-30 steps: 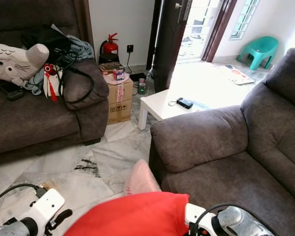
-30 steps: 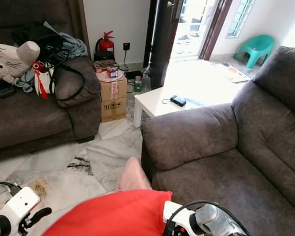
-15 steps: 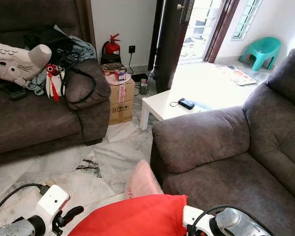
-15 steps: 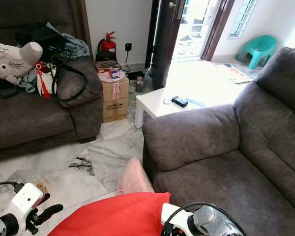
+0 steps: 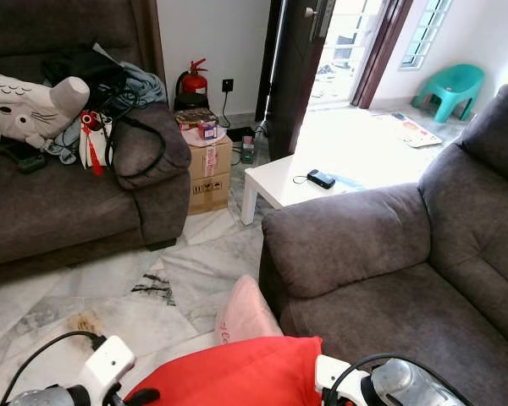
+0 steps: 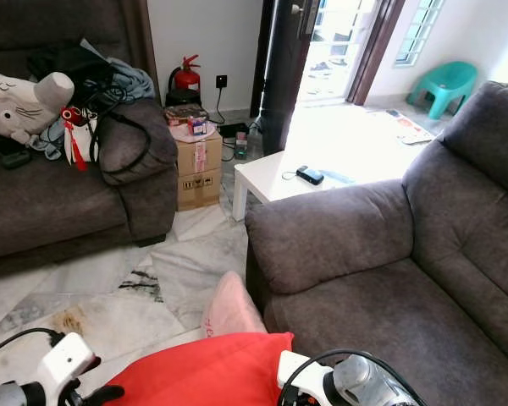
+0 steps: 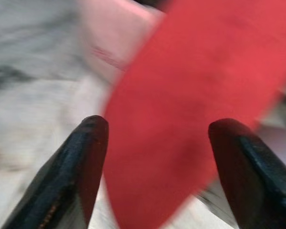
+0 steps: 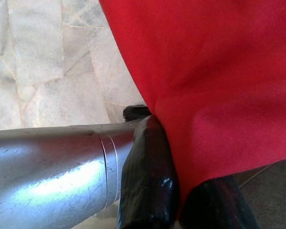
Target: Move the pillow to the sofa from floor
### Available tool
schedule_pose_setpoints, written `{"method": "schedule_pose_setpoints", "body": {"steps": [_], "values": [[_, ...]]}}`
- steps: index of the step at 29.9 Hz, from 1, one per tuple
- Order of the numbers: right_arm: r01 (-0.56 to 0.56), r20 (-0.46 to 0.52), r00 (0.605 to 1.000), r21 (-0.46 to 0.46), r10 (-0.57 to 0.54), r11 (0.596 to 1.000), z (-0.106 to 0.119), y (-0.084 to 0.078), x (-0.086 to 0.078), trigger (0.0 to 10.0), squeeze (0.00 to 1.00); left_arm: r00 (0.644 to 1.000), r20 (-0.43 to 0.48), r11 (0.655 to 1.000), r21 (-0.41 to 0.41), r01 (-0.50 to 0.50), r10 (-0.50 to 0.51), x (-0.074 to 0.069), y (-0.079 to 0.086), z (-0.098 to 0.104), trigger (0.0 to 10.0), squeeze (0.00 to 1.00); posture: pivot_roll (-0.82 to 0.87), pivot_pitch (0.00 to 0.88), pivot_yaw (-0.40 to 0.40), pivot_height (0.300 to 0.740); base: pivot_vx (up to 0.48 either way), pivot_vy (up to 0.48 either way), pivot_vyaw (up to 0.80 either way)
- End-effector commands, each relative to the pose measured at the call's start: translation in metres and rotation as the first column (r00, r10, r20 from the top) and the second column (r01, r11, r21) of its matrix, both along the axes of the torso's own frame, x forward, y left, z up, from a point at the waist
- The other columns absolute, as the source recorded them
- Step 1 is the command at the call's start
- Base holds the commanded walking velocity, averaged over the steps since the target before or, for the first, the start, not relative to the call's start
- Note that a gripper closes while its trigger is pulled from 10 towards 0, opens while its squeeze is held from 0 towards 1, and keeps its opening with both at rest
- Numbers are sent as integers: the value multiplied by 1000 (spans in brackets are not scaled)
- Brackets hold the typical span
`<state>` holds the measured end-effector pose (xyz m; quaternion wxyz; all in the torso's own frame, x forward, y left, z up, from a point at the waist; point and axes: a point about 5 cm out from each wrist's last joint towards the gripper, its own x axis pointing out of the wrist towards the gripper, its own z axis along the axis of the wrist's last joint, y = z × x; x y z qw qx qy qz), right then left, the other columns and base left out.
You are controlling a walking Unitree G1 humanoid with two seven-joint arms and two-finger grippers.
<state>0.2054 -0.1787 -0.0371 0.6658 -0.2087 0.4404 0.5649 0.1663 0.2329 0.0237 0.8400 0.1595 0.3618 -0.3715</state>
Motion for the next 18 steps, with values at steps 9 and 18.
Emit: {"method": "schedule_pose_setpoints", "body": {"steps": [9, 18], "values": [[22, -15, 1000, -31, -22, 999, -2, -9, -3, 10000, 0, 965, -177, 981, -12, 194, -193, -23, -16, -19, 10000, 1000, 216, 0, -138, 740, 0, 0, 0], [33, -15, 999, -37, -33, 999, -3, -11, -3, 10000, 0, 925, -225, 939, 91, 331, -305, -39, -7, 6, 10000, 0, 218, 0, -137, 740, 0, 0, 0]]}}
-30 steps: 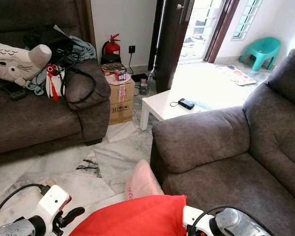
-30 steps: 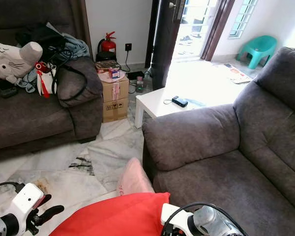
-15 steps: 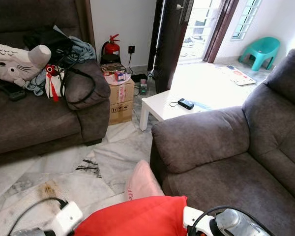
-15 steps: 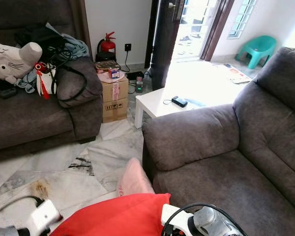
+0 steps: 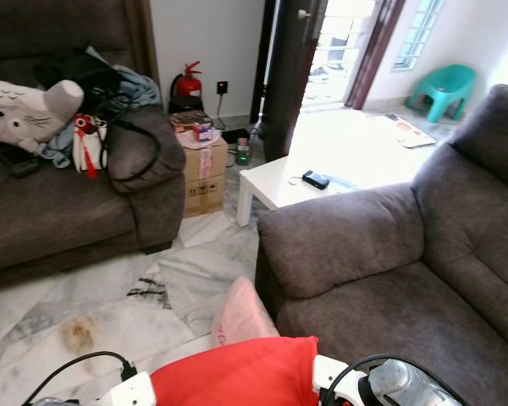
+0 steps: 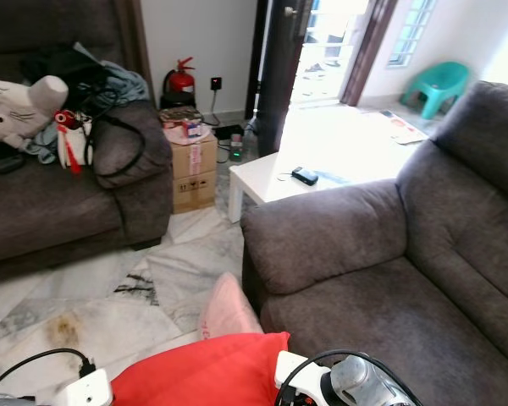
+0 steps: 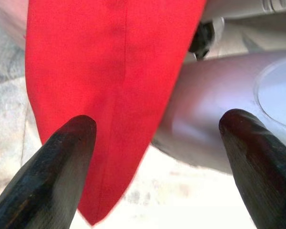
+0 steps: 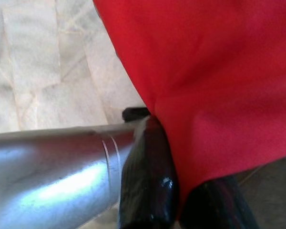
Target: Move the pillow to the sofa from floor
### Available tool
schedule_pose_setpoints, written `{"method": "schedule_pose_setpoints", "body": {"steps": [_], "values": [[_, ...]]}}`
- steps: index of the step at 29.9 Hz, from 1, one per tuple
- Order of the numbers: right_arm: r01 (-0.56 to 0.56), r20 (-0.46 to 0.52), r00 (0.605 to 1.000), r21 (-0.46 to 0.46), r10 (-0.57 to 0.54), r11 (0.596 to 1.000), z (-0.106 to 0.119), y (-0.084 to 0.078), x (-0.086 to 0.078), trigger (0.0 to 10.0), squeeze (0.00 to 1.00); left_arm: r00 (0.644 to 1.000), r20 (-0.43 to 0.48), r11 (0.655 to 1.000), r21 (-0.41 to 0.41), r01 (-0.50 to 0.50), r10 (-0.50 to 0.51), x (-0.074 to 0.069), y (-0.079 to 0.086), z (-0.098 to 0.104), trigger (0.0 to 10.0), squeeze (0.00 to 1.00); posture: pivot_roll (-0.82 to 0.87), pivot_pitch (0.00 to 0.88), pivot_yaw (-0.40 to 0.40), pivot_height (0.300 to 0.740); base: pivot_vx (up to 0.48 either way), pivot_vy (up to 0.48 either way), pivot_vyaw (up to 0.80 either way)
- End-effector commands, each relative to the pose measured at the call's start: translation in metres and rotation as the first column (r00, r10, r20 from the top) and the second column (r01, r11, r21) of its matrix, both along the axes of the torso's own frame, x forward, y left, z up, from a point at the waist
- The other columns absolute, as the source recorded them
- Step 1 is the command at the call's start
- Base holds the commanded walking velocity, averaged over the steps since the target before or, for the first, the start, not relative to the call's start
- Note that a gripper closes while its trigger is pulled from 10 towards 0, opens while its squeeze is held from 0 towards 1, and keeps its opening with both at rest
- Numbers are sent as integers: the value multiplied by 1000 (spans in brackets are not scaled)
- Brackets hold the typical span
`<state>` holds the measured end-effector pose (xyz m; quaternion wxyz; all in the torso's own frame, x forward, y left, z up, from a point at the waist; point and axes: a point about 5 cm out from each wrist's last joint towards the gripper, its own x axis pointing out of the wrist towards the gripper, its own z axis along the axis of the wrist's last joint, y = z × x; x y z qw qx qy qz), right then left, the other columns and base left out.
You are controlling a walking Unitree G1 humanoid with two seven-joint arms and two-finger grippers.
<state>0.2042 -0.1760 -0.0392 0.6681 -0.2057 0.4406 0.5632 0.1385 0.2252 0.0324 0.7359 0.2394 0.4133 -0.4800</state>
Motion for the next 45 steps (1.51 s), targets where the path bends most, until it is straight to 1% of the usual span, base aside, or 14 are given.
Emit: {"method": "schedule_pose_setpoints", "body": {"steps": [1, 5, 8, 10, 14, 18, 19, 24, 26, 27, 29, 36, 40, 45], "values": [[25, -15, 1000, -40, -25, 999, -1, -14, -2, 10000, 0, 997, -73, 1000, 10, 21, -20, -12, 1, -3, 10000, 0, 218, 0, -137, 740, 0, 0, 0], [25, -14, 1000, -39, -26, 999, -2, -11, -1, 10000, 0, 995, -64, 996, 58, 74, -71, -16, 3, 7, 10000, 0, 221, 0, -137, 740, 0, 0, 0], [25, -12, 1000, -36, -26, 999, -2, -9, -1, 10000, 0, 986, -120, 989, 88, 123, -112, -27, 4, 9, 10000, 0, 221, 0, -135, 740, 0, 0, 0], [27, -9, 1000, -32, -27, 999, -2, -8, 0, 10000, 0, 962, -213, 974, 115, 197, -169, -45, 5, 12, 10000, 0, 225, 0, -133, 740, 0, 0, 0], [28, -9, 1000, -32, -29, 999, -2, -8, 0, 10000, 0, 946, -276, 971, 115, 211, -173, -57, 6, 14, 10000, 0, 227, 0, -132, 740, 0, 0, 0], [30, -9, 1000, -34, -30, 999, -3, -7, 0, 10000, 0, 945, -285, 925, 292, 244, -159, -63, 29, 1, 10000, 0, 225, 0, -131, 740, 0, 0, 0], [33, -7, 999, -35, -33, 999, -3, -7, 0, 10000, 0, 963, -231, 909, 354, 220, -143, -58, 36, -6, 10000, 0, 226, 0, -130, 740, 0, 0, 0], [39, 3, 999, -33, -39, 999, -3, -8, 1, 10000, 0, 995, 36, 891, 449, 69, -95, -37, 42, -30, 10000, 0, 221, 0, -131, 740, 0, 0, 0], [46, 6, 999, -30, -46, 999, -3, -8, 1, 10000, 0, 996, 81, 894, 448, 4, -45, -30, 44, -31, 10000, 0, 219, 0, -132, 740, 0, 0, 0], [49, 6, 999, -29, -48, 998, -3, -8, 1, 10000, 0, 991, 132, 868, 491, -76, 12, -21, 50, -24, 10000, 0, 220, 0, -134, 740, 0, 0, 0], [49, 4, 999, -30, -49, 998, -3, -9, 1, 10000, 0, 983, 183, 834, 545, -84, -20, -10, 55, -14, 10000, 0, 223, 0, -135, 740, 0, 0, 0], [46, -2, 999, -27, -46, 999, -4, -8, 1, 10000, 0, 959, 284, 837, 529, -142, -17, 4, 55, -10, 10000, 0, 223, 0, -137, 740, 0, 0, 0], [42, -3, 999, -28, -42, 999, -4, -7, 0, 10000, 0, 945, 326, 864, 468, -183, 24, 9, 48, -13, 10000, 0, 224, 0, -136, 740, 0, 0, 0], [41, -3, 999, -28, -41, 999, -5, -6, 0, 10000, 0, 951, 297, 925, 330, -186, 86, 11, 29, -22, 10000, 0, 221, 0, -137, 740, 0, 0, 0]]}}
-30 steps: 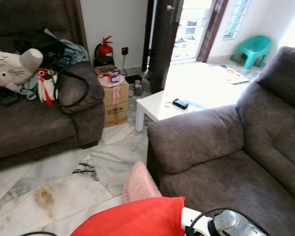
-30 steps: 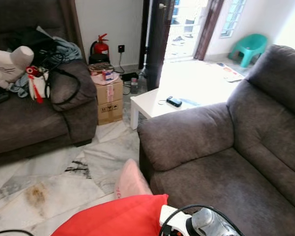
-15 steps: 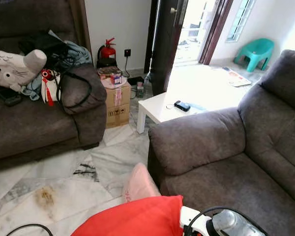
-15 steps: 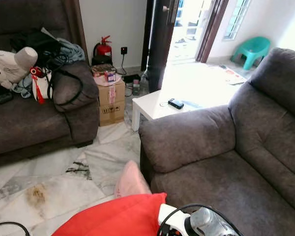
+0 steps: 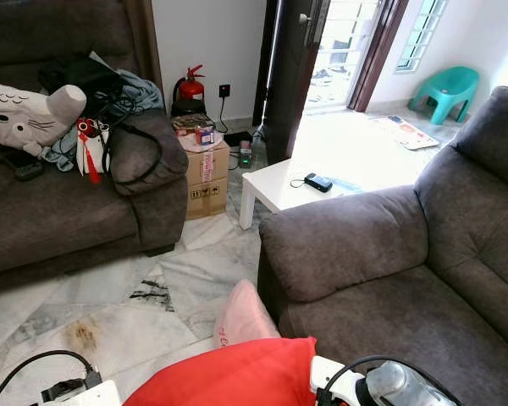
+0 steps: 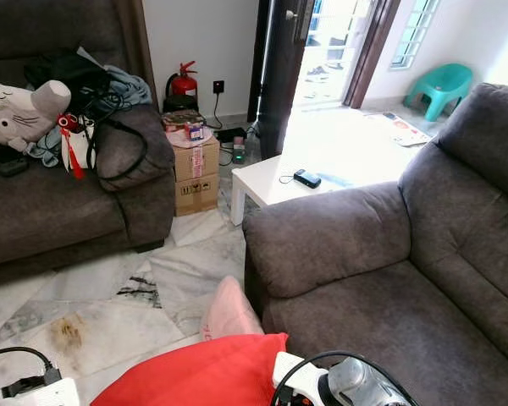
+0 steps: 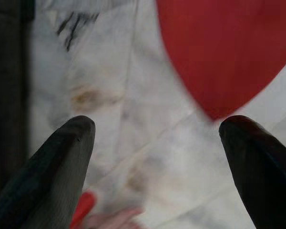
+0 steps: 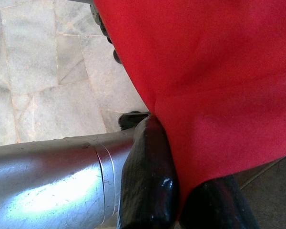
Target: Move the pillow to the sofa from floor
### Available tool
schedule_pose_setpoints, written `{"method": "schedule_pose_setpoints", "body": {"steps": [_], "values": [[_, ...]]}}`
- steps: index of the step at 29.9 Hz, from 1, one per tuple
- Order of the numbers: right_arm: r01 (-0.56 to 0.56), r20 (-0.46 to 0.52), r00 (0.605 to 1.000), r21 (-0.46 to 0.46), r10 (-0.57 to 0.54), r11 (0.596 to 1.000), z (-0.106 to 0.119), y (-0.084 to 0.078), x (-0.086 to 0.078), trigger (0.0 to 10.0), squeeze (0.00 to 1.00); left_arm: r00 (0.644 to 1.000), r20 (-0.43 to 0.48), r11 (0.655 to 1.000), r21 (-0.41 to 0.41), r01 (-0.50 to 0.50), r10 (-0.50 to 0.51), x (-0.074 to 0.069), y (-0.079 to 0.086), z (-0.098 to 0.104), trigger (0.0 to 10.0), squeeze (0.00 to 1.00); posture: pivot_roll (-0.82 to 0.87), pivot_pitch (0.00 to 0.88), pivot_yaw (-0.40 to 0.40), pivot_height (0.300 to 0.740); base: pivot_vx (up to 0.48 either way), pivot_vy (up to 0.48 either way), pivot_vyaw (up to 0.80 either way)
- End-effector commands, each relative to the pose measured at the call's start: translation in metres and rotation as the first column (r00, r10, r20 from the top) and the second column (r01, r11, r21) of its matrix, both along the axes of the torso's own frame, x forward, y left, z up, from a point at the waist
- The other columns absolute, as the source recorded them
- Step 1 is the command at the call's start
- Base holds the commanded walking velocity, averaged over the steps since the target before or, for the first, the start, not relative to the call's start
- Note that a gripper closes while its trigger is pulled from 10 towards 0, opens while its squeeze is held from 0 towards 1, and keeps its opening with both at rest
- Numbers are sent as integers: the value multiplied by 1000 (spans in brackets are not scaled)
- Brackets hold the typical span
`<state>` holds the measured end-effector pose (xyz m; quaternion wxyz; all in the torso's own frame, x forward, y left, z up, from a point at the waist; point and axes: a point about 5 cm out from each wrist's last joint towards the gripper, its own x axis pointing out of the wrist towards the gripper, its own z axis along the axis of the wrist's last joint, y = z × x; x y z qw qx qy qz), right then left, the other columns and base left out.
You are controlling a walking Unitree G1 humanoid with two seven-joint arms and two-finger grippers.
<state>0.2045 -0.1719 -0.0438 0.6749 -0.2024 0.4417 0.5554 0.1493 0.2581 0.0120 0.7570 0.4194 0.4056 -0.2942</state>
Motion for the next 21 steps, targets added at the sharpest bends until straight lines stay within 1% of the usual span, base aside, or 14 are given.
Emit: {"method": "schedule_pose_setpoints", "body": {"steps": [1, 3, 6, 7, 9, 10, 14, 21], "values": [[20, -8, 1000, -27, -20, 999, 0, -9, 0, 10000, 0, 1000, -16, 999, -44, 21, -21, 0, -6, -3, 10000, 0, 220, 0, -137, 740, 0, 0, 0], [19, -8, 1000, -24, -19, 1000, 0, -9, 0, 10000, 0, 998, -39, 996, -68, 53, -56, -3, -10, -9, 10000, 0, 220, 0, -138, 740, 0, 0, 0], [18, -10, 1000, -23, -18, 1000, 0, -9, 0, 10000, 0, 998, -46, 995, -89, 44, -48, -2, -13, -13, 10000, 0, 217, 0, -136, 740, 0, 0, 0], [16, -11, 1000, -21, -17, 1000, 0, -8, -1, 10000, 0, 997, -58, 992, -116, 40, -47, -4, -15, -16, 10000, 0, 217, 0, -137, 740, 0, 0, 0], [15, -13, 1000, -19, -15, 1000, 0, -8, -1, 10000, 0, 996, -72, 989, -143, 35, -46, -5, -17, -18, 10000, 0, 218, 0, -137, 740, 0, 0, 0], [14, -13, 1000, -17, -14, 1000, 0, -7, -1, 10000, 0, 993, -102, 986, -163, 45, -62, -9, -20, -20, 10000, 0, 218, 0, -137, 740, 0, 0, 0], [13, -14, 1000, -14, -13, 1000, 0, -6, -1, 10000, 0, 987, -131, 984, -161, 71, -92, -12, -19, -25, 10000, 0, 218, 0, -138, 740, 0, 0, 0], [14, -13, 1000, -9, -14, 1000, 0, -6, -1, 10000, 0, 987, -141, 988, -142, 56, -76, -11, -12, -30, 10000, 0, 216, 0, -138, 740, 0, 0, 0]]}}
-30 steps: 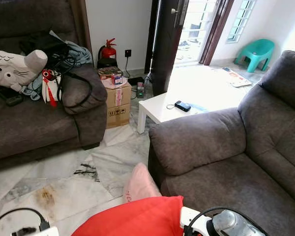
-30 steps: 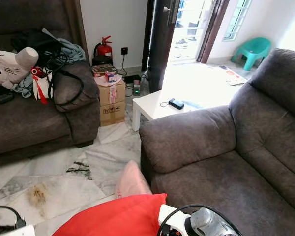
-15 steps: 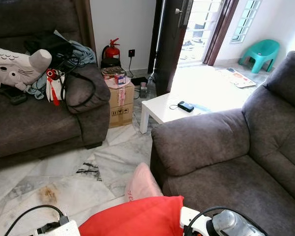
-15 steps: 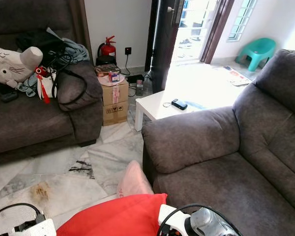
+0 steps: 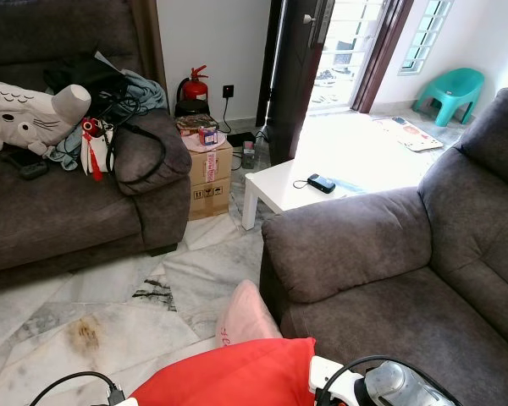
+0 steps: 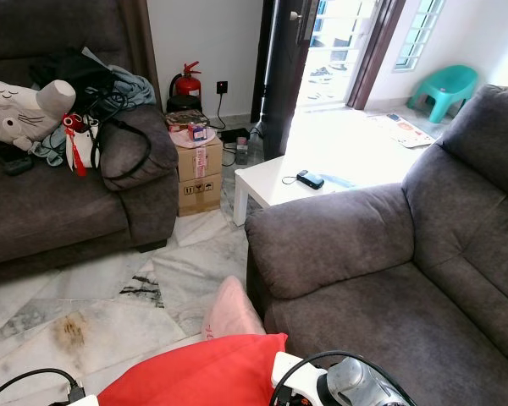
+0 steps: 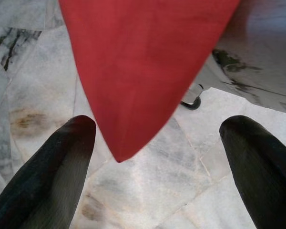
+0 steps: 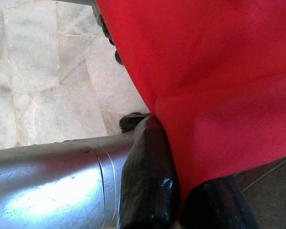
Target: Move the pillow to the sofa from floor
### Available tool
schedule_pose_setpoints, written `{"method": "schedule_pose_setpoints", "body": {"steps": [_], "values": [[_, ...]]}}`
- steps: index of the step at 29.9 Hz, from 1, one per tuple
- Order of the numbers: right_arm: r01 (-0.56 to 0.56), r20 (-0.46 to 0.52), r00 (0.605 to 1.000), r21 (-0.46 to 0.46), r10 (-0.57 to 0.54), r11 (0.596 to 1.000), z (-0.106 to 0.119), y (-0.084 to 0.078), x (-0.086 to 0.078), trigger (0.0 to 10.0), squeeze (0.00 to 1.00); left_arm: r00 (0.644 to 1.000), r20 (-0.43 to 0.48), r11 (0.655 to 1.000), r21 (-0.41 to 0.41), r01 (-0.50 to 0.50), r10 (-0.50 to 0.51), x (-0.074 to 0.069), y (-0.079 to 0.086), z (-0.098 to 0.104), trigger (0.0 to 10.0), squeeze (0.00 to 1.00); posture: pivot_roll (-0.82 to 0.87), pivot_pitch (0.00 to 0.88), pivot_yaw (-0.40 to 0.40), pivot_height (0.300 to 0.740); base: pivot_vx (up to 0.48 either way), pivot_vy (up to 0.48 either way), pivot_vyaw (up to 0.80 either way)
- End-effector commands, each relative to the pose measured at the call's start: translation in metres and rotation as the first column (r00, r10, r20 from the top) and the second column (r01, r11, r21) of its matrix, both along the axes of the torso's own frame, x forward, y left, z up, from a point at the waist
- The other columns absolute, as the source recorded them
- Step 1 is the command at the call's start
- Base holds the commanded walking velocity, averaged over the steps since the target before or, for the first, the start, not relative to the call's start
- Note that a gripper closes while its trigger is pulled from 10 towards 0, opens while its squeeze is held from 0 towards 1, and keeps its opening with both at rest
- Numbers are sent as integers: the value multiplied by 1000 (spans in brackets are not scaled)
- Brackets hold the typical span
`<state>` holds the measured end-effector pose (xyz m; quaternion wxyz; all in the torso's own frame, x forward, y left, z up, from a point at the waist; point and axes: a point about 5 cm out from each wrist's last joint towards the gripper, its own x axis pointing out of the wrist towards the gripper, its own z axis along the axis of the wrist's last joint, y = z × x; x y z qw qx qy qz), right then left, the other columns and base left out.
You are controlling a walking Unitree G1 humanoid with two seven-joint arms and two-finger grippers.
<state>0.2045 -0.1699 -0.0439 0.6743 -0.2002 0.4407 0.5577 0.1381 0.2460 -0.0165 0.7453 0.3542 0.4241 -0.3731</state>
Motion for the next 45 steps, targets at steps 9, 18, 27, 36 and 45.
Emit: {"method": "schedule_pose_setpoints", "body": {"steps": [9, 18, 27, 36, 45], "values": [[18, -10, 1000, -7, -19, 1000, 0, -7, -2, 10000, 0, 998, 50, 998, 54, -34, 31, 12, 11, -9, 10000, 0, 213, 0, -137, 740, 0, 0, 0], [16, -7, 1000, -6, -16, 1000, 1, -7, -1, 10000, 0, 990, 133, 996, 69, -61, 52, 28, 10, -14, 10000, 0, 210, 0, -138, 740, 0, 0, 0], [11, -8, 1000, -5, -11, 1000, 1, -5, -2, 10000, 0, 989, 125, 997, -18, -78, 79, 33, -7, -27, 10000, 0, 203, 0, -136, 740, 0, 0, 0], [14, -7, 1000, -9, -14, 1000, -1, -5, -5, 10000, 0, 996, 77, 999, 7, -36, 35, 30, -7, -37, 10000, 0, 197, 0, -135, 740, 0, 0, 0], [26, -3, 1000, -13, -26, 1000, -3, -7, -6, 10000, 0, 992, 122, 992, 113, -54, 40, 36, 4, -40, 2941, 0, 189, 0, -134, 740, 0, 0, 0]]}}
